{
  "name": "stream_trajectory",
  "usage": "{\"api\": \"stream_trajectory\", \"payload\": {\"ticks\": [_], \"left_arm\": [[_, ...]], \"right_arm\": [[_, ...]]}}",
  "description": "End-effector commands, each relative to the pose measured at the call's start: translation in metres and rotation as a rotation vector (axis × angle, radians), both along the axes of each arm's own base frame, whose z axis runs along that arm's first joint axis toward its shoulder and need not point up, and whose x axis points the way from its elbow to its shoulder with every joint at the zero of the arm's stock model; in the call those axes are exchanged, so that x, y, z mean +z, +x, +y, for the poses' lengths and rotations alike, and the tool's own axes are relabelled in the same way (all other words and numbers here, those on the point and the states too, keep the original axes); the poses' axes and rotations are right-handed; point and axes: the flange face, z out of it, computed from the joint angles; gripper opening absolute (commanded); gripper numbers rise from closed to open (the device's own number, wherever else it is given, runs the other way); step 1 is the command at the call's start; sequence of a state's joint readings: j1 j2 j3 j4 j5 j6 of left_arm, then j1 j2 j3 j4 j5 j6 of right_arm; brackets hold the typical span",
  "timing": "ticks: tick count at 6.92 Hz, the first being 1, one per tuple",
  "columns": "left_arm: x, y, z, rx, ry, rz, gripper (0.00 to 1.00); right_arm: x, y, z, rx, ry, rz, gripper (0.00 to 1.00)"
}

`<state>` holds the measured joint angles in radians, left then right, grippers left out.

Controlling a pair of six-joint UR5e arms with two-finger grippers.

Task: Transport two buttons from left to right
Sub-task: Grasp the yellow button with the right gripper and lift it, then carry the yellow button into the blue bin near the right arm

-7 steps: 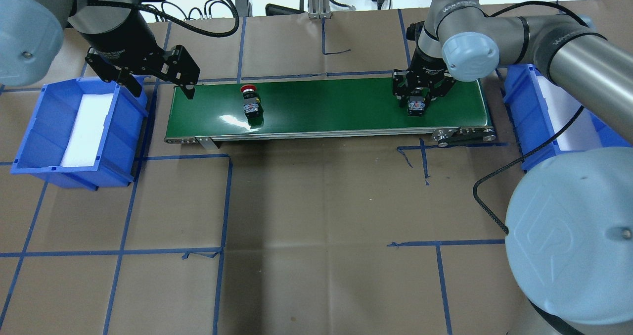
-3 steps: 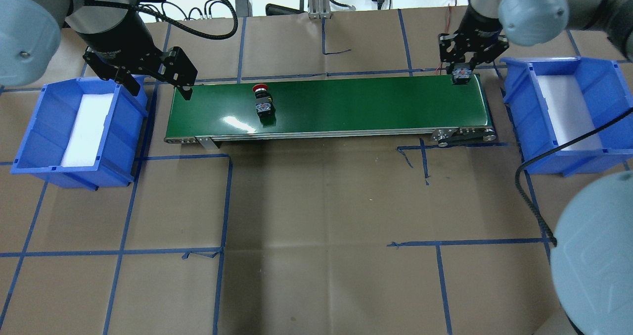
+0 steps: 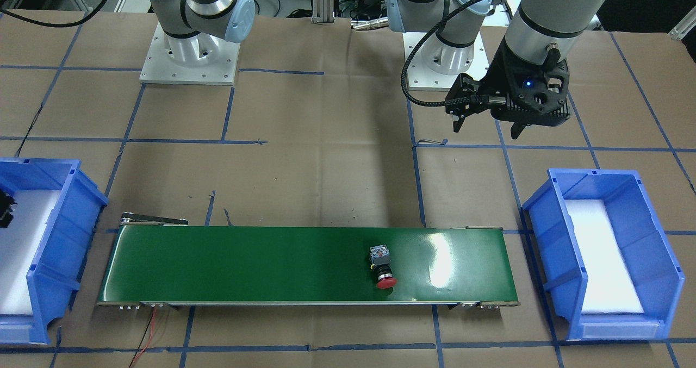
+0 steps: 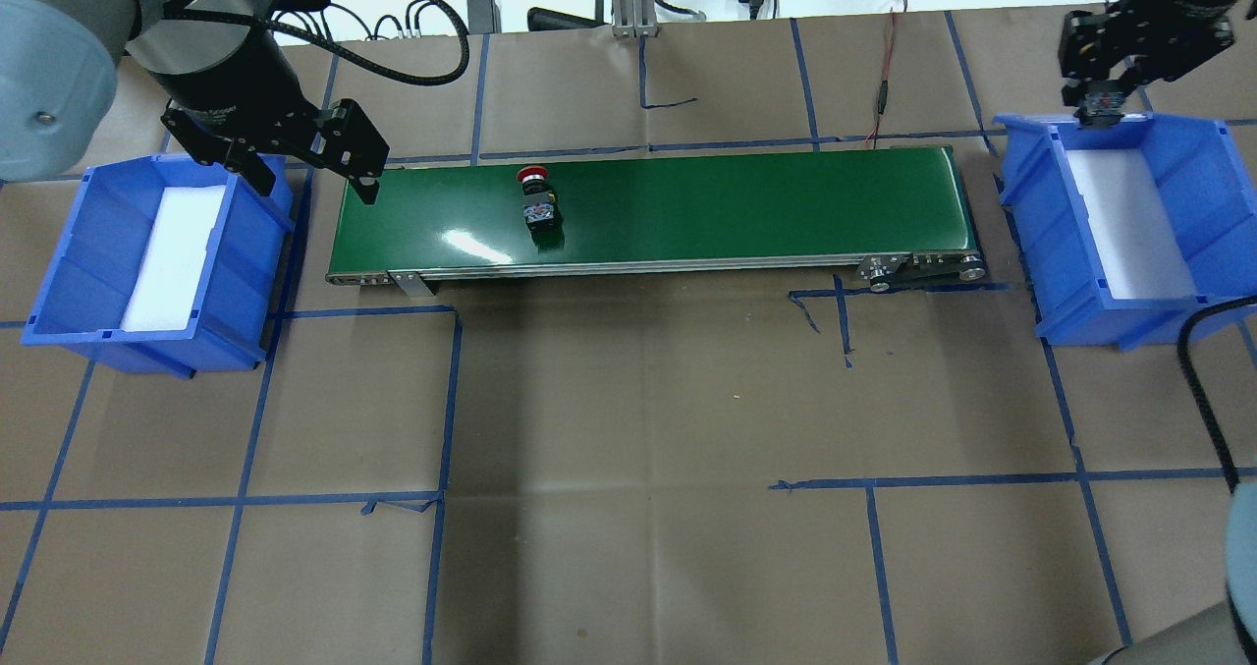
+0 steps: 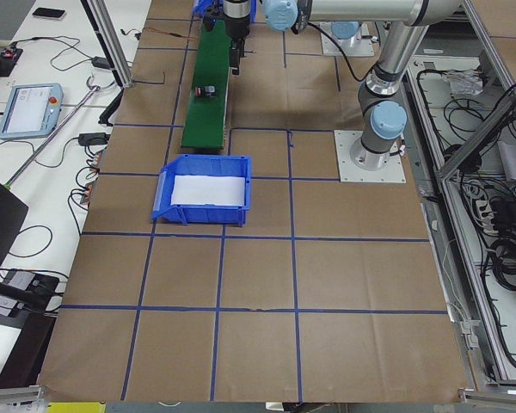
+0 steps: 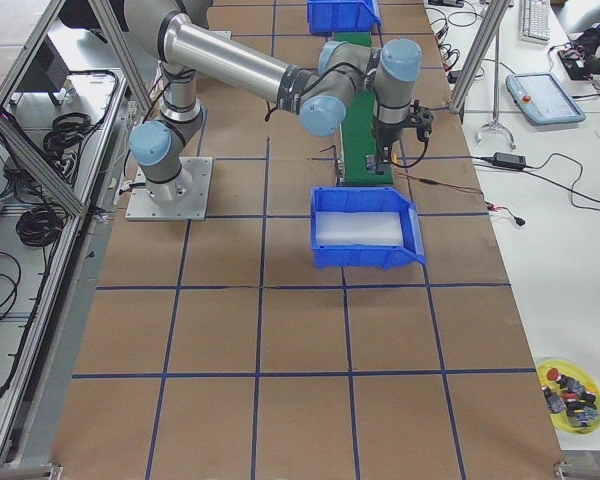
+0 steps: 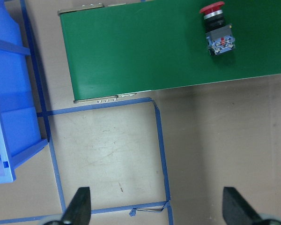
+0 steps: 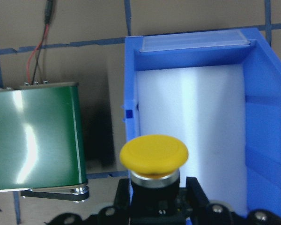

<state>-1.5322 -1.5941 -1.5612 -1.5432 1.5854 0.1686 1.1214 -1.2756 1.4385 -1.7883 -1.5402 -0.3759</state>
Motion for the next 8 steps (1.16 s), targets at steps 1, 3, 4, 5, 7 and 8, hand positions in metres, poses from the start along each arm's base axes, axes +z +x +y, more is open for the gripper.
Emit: {"api": "stream_trajectory", "payload": {"ticks": [1,3,4,5,7,8], "left_arm": [[0.001,0.002,0.0,0.004,-0.006,-0.001,0.99],[0.002,0.005,0.0,0.009,-0.009,-0.001,0.99],[0.002,0.005,0.0,0.009,-0.009,-0.001,0.99],[0.002,0.005,0.0,0.009,-0.009,-0.001,0.99],[0.002,0.004,0.0,0.009,-0.009,0.0,0.99],[0.001,0.004,0.0,0.009,-0.008,0.0,0.99]], "right_arm": [[-0.051,-0.055,0.029,0.011,0.032,-0.018,0.05],[-0.105,-0.062,0.039,0.063,0.028,-0.017,0.05],[-0.123,-0.069,0.038,0.067,0.032,-0.018,0.04],[-0.147,-0.076,0.034,0.09,0.053,-0.034,0.05],[-0.174,-0.075,0.04,0.089,0.102,-0.063,0.04],[-0.189,-0.069,0.051,0.083,0.128,-0.082,0.04]]}}
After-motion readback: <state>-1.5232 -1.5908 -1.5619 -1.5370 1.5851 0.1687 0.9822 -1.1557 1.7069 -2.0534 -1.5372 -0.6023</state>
